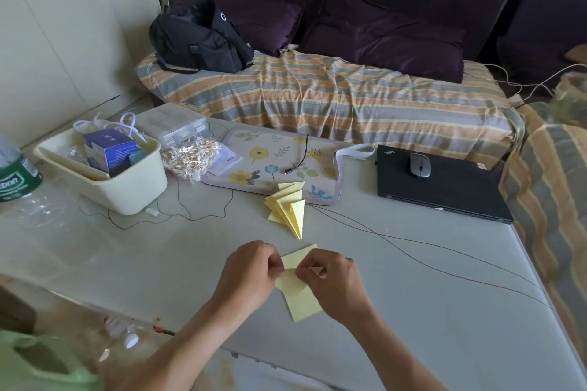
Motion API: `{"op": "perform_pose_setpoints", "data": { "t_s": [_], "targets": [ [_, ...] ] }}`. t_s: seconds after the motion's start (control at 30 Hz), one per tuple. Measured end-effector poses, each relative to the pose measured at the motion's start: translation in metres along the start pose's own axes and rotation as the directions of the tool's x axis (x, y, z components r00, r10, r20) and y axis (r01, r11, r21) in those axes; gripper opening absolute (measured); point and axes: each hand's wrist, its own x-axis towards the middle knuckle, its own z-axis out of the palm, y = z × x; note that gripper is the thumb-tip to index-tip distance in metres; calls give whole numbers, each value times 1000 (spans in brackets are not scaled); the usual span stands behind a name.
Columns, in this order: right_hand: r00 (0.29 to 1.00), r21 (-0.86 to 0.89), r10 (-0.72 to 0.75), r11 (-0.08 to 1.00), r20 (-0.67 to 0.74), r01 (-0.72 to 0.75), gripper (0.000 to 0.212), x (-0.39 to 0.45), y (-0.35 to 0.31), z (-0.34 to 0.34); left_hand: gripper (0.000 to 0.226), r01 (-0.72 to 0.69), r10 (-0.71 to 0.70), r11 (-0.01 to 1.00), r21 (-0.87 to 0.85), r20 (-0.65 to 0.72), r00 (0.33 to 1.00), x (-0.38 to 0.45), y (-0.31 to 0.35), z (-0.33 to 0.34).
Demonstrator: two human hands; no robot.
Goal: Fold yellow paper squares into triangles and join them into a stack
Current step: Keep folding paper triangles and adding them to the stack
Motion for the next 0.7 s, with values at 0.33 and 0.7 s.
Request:
{"op": "perform_pose_setpoints", "data": {
  "t_s": [0.33, 0.7],
  "targets": [
    [998, 45, 32, 999, -59, -29, 10, 2, 0, 2, 5, -28, 28, 1000, 9, -50, 998, 0, 4, -3],
    [999, 102, 8, 995, -44, -3, 11, 3, -1, 1, 5, -49, 44, 997, -67, -74, 996, -2, 8, -1]
  ]
}}
